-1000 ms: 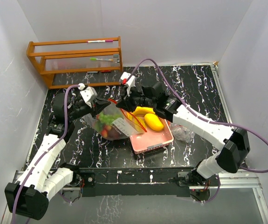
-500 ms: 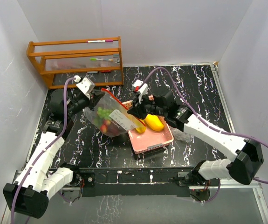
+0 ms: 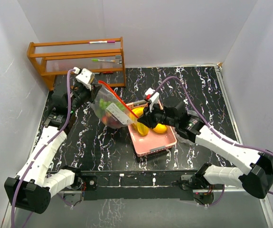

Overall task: Place the food in the zip-top bag and seal the zipper
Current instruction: Zip the zipper food storage bag at the center of the board, then place the zipper food storage bag at the center of the board.

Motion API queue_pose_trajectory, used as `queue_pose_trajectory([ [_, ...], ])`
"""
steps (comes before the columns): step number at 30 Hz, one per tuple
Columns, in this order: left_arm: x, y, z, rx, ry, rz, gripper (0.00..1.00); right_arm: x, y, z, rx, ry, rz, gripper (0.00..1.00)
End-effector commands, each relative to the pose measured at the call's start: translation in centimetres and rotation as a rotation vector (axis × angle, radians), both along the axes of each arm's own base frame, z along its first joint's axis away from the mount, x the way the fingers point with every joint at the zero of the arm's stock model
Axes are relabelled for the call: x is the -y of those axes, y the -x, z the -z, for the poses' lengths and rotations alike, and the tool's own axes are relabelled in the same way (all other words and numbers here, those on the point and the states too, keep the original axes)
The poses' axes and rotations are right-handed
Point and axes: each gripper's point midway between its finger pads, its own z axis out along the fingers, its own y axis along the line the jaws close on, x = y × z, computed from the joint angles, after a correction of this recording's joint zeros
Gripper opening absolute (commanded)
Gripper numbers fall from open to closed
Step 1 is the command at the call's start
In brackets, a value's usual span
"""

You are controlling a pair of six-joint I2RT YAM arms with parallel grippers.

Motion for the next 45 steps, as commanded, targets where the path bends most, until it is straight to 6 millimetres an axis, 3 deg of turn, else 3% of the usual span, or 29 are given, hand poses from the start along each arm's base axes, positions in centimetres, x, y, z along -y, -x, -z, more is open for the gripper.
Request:
queue_pose_trajectory([
  [1, -2.4, -1.2, -4.5, 0.134, 0.024, -0.129, 0.00, 0.9, 0.5, 0.3, -0.022, -0.004, 0.026, 0.08],
  [9, -2.5, -1.4, -4.4, 0.134, 0.020, -0.139, 0.00, 0.9, 0.0, 0.5, -0.018, 0.001, 0.049, 0.10],
  [11, -2.6, -1.5, -4.3, 0.135, 0.021, -0.145, 0.00, 1.0, -0.6, 0.2, -0.012, -0.003, 0.078, 0.20],
  [13, -3.0, -1.8, -4.1, 0.131, 0.023, -0.166, 0.00, 1.4, -1.5, -0.4, -0.010, -0.010, 0.144, 0.39],
  [17, -4.1, -2.5, -3.7, 0.114, 0.014, -0.241, 0.00, 4.5, -4.2, -2.1, -0.040, -0.035, 0.441, 0.60],
  [20, -5.0, -2.9, -3.5, 0.102, 0.012, -0.297, 0.00, 7.0, -4.8, -4.1, -0.024, -0.084, 0.594, 0.74],
  [23, -5.9, -3.4, -3.3, 0.092, 0.024, -0.360, 0.00, 9.4, -4.9, -5.1, -0.004, -0.095, 0.709, 0.80],
  [28, -8.5, -4.4, -2.8, 0.069, 0.048, -0.524, 0.00, 12.5, -4.6, -3.9, -0.030, -0.038, 0.853, 0.82],
  [31, -11.1, -4.8, -0.7, 0.008, 0.042, -0.687, 0.00, 14.6, -4.1, -2.0, -0.075, 0.006, 0.957, 0.86],
  [34, -12.2, -4.5, 1.5, -0.064, 0.058, -0.769, 0.25, 16.5, -3.7, -0.1, -0.117, 0.047, 1.057, 0.98],
  [36, -11.9, -4.3, 2.1, -0.091, 0.075, -0.755, 0.44, 17.3, -3.8, 0.9, -0.146, 0.067, 1.093, 0.98],
  [39, -10.5, -4.1, 2.0, -0.104, 0.097, -0.678, 0.95, 18.2, -4.3, 2.1, -0.191, 0.082, 1.114, 0.98],
  [42, -8.6, -3.7, 0.9, -0.102, 0.116, -0.563, 0.97, 19.2, -5.2, 3.2, -0.225, 0.091, 1.140, 0.98],
  [45, -8.2, -3.2, -1.4, -0.077, 0.134, -0.529, 0.97, 20.8, -6.0, 4.8, -0.279, 0.102, 1.198, 0.98],
])
